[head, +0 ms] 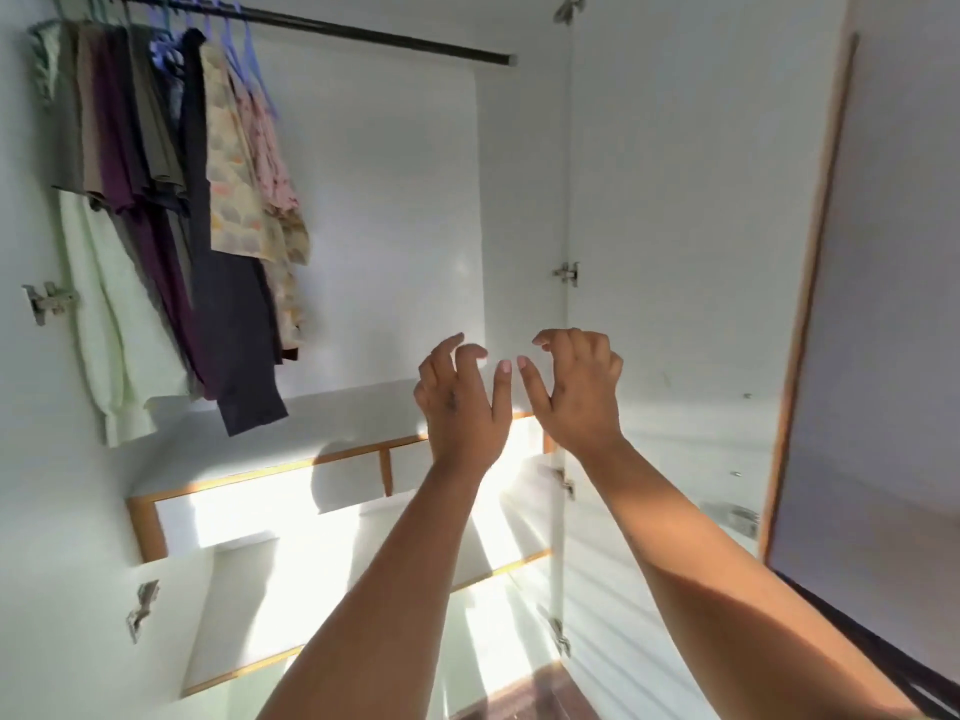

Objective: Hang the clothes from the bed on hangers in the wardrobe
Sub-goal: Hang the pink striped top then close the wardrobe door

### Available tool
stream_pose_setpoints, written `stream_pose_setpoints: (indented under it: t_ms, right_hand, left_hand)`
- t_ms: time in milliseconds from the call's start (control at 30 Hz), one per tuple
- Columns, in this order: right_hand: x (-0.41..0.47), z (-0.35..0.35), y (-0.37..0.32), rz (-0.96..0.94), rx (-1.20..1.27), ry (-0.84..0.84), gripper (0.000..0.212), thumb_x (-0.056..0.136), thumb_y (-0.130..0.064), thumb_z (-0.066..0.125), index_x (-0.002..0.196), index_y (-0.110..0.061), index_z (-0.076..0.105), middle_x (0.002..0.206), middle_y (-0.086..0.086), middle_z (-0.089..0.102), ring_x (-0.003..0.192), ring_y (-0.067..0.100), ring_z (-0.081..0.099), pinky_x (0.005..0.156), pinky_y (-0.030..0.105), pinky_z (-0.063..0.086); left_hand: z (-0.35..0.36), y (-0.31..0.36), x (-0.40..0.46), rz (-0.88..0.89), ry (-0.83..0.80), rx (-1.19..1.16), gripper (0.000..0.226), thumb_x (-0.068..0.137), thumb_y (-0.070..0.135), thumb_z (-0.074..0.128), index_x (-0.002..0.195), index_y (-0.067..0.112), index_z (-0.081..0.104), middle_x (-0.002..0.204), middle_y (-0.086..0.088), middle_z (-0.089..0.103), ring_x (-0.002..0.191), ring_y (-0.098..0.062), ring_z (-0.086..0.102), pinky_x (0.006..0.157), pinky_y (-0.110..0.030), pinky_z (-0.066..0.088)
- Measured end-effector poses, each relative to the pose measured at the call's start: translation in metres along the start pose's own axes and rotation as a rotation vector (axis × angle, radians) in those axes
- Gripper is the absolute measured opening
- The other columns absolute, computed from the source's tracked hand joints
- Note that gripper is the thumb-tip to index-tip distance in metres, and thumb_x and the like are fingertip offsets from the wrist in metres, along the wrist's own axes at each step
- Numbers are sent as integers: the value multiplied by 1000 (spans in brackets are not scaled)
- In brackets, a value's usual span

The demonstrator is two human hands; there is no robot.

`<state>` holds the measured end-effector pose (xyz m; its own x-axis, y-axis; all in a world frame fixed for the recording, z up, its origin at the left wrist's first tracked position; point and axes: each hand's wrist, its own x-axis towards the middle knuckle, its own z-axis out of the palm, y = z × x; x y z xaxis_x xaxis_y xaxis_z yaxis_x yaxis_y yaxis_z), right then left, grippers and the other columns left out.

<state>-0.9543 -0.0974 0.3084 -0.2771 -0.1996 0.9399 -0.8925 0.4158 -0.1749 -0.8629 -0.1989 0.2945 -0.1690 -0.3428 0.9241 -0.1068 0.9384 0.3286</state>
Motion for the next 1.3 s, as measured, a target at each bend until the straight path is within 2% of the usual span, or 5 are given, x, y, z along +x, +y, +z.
stream_pose_setpoints:
  t_ms: [133,267,700,933,1300]
  right_hand:
    - [2,-55,67,161,-20,74,20,93,-43,54,95,-24,61,100,-6,60,103,23,46,77,34,30]
    - [1,-86,135,266,-10,92,9,89,-25,59,96,-21,64,103,1,59,106,29,49,76,36,37]
    - [18,-112,326,781,93,-289,110,76,-46,76,153,-14,5,160,4,16,146,28,19,118,43,24]
    - [17,-94,327,953,116,-294,30,98,-18,51,123,-2,47,133,13,54,114,30,57,78,29,42]
    - [-16,-32,232,501,132,-326,15,94,-21,49,104,-11,53,98,3,62,83,22,60,66,27,39]
  left_hand:
    - [29,66,-30,98,-55,-88,7,92,22,56,90,20,62,116,1,58,110,-22,49,87,-37,36]
    - [68,116,-48,109,-170,-147,28,86,15,50,111,23,62,127,5,55,119,-18,42,89,-37,36]
    - [193,231,-78,-102,-537,-262,66,97,30,48,153,20,15,157,2,24,143,-17,18,117,-38,24]
    - [204,220,-68,-140,-475,-214,67,97,26,50,153,14,16,155,-2,28,142,-20,21,116,-34,24]
    - [217,186,-45,-396,-333,-327,49,102,33,43,147,18,34,148,1,42,134,-16,41,111,-37,36]
